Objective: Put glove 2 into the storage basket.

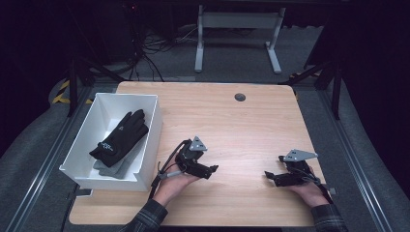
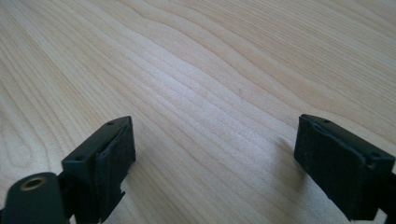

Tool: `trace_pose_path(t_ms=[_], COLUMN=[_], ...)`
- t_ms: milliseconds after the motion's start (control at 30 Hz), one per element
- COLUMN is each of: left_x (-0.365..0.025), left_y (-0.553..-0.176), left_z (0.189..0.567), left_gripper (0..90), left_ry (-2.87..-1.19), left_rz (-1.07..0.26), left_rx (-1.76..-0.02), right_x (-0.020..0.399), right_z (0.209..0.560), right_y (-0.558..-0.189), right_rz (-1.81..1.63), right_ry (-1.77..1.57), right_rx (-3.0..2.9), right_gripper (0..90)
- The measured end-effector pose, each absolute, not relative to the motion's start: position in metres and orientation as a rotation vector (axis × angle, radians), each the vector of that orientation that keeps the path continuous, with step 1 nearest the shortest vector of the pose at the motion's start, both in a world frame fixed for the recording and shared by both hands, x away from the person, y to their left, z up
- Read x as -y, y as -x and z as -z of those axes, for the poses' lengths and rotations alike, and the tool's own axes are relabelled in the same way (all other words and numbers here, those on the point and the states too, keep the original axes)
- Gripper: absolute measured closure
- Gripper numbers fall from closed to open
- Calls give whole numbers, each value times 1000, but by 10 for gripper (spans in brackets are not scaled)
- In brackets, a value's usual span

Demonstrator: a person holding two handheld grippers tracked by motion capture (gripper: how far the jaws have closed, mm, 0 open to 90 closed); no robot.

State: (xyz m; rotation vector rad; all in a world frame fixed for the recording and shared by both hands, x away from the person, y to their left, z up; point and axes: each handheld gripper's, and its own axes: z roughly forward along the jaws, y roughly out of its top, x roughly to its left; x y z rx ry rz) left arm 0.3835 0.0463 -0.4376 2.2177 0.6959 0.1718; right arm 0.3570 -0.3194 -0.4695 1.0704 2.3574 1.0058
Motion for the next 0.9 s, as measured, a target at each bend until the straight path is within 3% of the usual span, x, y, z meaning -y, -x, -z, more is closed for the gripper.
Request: trace_pose_path(t_ms=[433,700,900], left_x=[-34,-34,-34], left_y=[-374,-368,-368], left_z=[466,476,476], left_gripper=[136,50,47], left_ry=[-2308,-2296,-2301], left_rz=[-178,-233,-231], left_rx=[-684,-632,-624], right_x=[319,320,319], right_z=[470,470,470], right_y=[-357,-356,-356], right_rz=[-1005,-1005,-1002], right_ry=[-1071,-1072,-1080], right_rx=[-2357,-2356,-2351], right_gripper=[128,128,128])
